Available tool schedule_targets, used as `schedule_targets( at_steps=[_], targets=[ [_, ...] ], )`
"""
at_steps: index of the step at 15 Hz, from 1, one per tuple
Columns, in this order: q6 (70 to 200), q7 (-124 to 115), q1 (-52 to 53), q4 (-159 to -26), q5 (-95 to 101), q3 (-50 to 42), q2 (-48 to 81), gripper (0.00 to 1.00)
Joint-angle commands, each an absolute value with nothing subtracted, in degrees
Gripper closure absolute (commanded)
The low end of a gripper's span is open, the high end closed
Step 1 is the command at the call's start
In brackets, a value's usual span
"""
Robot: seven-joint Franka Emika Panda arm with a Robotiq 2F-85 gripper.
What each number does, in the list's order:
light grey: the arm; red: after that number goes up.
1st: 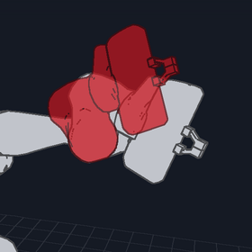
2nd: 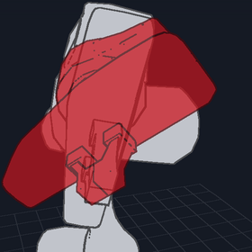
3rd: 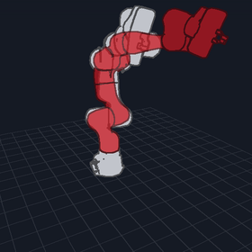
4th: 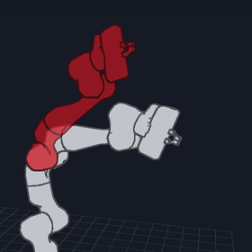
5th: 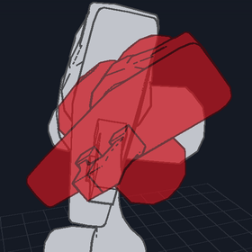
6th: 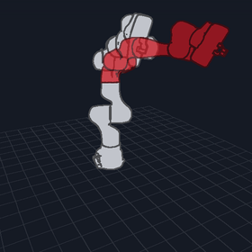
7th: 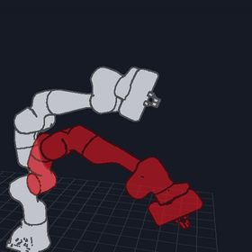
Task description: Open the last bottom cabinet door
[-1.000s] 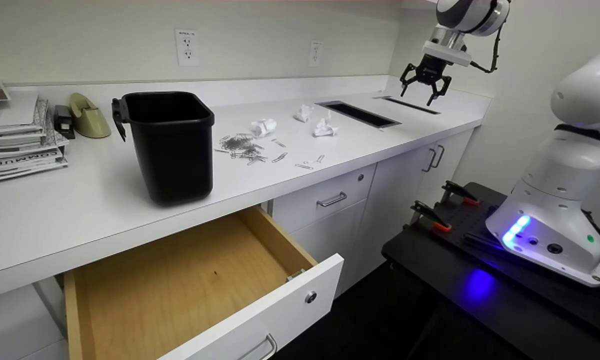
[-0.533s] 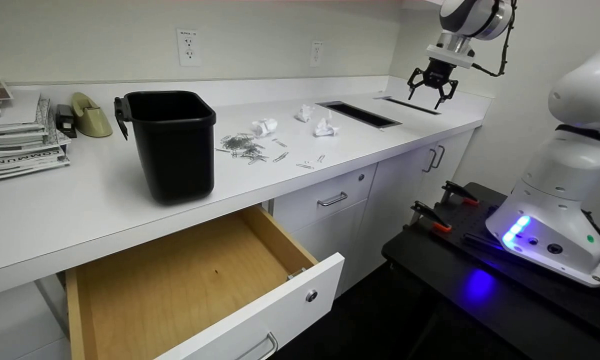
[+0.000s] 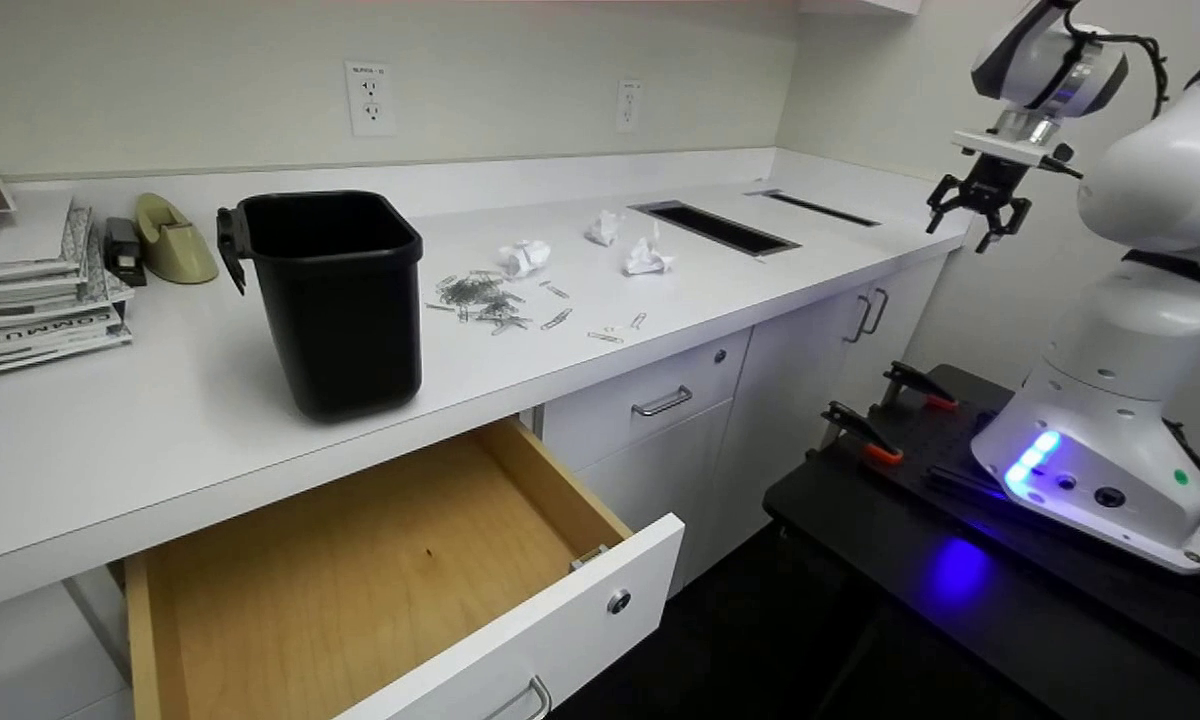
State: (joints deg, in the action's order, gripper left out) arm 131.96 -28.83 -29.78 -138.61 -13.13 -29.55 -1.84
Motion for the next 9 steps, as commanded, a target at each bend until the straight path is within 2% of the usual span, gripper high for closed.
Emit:
schedule_targets(
  at_steps=[1,4,5,9],
  targets=[
    [131.0,-24.5,-33.3,-134.5,-23.5,-33.5,9.1,0.0],
    [129.5,-22.4,-36.6,-132.8,-35.9,-33.0,16.4,0.0],
    [131.7,-22.7,-35.5,-135.8,-30.4,-33.9,11.5,0.0],
    [131.6,-22.2,-36.5,-133.5,-34.8,-32.9,17.3,0.0]
  ],
)
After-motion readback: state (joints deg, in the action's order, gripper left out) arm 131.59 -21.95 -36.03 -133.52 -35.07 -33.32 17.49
